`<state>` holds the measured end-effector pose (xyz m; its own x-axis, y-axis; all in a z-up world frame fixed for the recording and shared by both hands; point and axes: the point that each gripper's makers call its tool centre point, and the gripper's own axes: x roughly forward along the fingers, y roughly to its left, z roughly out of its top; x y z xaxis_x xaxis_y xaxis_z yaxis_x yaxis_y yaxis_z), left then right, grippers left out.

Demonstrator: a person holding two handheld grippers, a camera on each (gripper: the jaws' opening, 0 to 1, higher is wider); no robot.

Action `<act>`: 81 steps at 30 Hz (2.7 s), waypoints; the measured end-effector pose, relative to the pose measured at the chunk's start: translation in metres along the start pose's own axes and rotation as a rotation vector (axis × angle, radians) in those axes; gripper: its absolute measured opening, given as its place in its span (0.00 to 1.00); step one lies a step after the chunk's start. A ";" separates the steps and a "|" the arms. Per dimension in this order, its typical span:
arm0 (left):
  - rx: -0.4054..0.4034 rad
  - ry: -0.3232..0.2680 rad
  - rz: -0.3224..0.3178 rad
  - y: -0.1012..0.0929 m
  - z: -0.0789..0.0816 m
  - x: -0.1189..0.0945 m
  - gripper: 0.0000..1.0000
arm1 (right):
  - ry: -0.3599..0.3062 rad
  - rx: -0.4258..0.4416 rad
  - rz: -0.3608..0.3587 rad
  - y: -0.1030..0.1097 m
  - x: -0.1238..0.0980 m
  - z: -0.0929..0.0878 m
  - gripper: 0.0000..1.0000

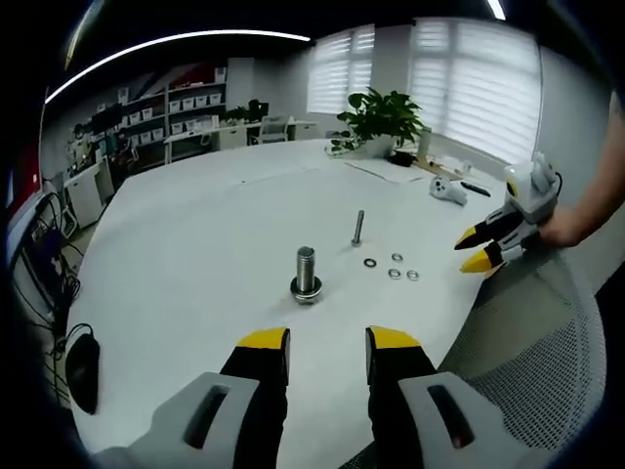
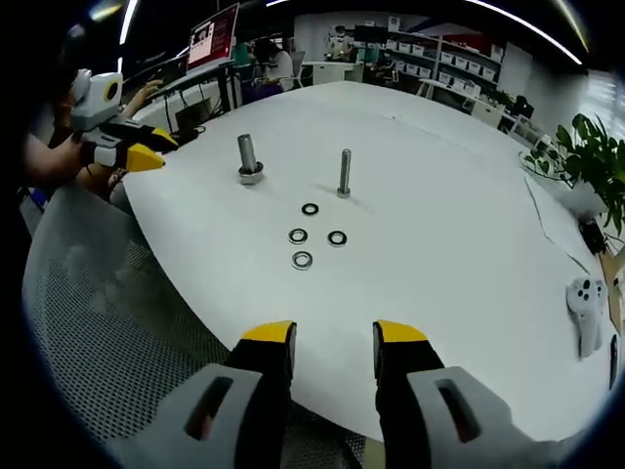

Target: Place the washer onto the threaded stud by aligning its center hole with the stud, sliding it down to the base, and recovering from edge contact or off-axis alignment until the washer reaches the visible bottom stop.

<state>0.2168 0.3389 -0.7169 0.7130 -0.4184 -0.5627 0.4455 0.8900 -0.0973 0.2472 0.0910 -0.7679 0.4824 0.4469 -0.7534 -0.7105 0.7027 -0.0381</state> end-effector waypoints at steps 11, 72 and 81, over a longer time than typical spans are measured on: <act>0.043 0.016 -0.019 -0.006 -0.003 0.002 0.29 | 0.005 -0.011 0.011 0.004 0.001 0.001 0.35; 0.059 0.028 -0.057 -0.014 -0.007 -0.001 0.29 | 0.211 -0.224 0.155 0.022 0.055 0.040 0.31; 0.057 0.031 -0.060 -0.015 -0.008 -0.001 0.29 | 0.238 -0.246 0.182 0.030 0.061 0.039 0.29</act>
<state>0.2053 0.3277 -0.7211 0.6677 -0.4638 -0.5822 0.5175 0.8515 -0.0848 0.2750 0.1606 -0.7893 0.2259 0.3908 -0.8923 -0.8891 0.4571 -0.0248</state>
